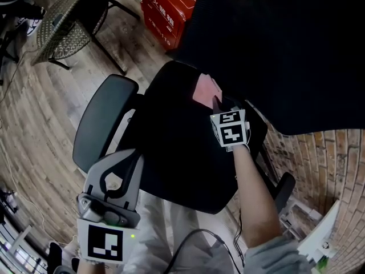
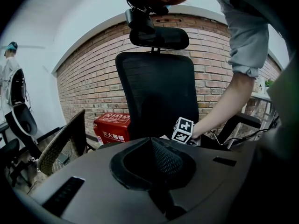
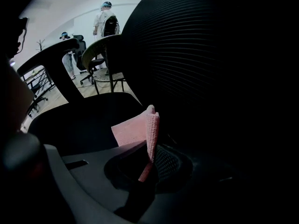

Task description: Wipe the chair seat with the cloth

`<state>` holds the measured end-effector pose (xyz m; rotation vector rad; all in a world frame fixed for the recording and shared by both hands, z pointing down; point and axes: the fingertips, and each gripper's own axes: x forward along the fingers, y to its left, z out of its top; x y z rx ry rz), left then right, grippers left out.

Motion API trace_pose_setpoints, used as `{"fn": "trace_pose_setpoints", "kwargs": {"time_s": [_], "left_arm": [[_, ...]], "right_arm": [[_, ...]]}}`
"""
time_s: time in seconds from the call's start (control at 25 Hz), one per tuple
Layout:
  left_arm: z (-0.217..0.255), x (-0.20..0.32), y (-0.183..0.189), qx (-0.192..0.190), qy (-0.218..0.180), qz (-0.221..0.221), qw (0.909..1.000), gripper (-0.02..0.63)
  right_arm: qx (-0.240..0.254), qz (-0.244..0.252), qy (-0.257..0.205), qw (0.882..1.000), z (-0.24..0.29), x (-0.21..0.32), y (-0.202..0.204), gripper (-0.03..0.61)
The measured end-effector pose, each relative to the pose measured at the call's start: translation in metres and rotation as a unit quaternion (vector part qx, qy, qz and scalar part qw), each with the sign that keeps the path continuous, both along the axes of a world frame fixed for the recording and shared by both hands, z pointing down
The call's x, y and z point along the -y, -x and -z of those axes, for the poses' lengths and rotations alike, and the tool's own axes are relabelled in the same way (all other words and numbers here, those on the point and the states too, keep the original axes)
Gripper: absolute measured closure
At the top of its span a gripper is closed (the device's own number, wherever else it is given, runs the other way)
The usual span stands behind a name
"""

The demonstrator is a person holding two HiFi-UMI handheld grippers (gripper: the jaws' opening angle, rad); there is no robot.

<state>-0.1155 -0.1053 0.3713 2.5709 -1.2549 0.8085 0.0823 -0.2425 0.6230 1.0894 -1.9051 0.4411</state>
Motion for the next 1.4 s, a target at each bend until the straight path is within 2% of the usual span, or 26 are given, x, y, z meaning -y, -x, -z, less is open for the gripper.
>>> {"fn": "trace_pose_setpoints", "kwargs": {"time_s": [0.12, 0.32, 0.6, 0.84, 1.12, 1.4], "left_arm": [[0.000, 0.000, -0.002, 0.001, 0.001, 0.000, 1.0000, 0.595], [0.001, -0.002, -0.005, 0.003, 0.000, 0.000, 1.0000, 0.595], [0.006, -0.011, -0.005, 0.001, -0.002, 0.015, 0.9999, 0.595], [0.008, -0.022, 0.001, 0.005, -0.004, 0.031, 0.9995, 0.595], [0.009, -0.036, 0.014, 0.010, -0.003, 0.046, 0.9989, 0.595], [0.009, -0.047, 0.026, 0.010, -0.003, 0.061, 0.9981, 0.595]], "right_arm": [[0.002, -0.012, 0.013, 1.000, -0.006, -0.004, -0.013, 0.523], [0.020, -0.019, 0.025, 0.999, -0.010, -0.014, -0.009, 0.523], [0.072, -0.031, 0.038, 0.996, -0.006, -0.046, 0.013, 0.523], [0.118, -0.025, 0.053, 0.991, 0.000, -0.085, 0.048, 0.523], [0.160, 0.021, 0.072, 0.984, 0.006, -0.131, 0.107, 0.523], [0.178, 0.093, 0.103, 0.974, 0.015, -0.180, 0.173, 0.523]]}}
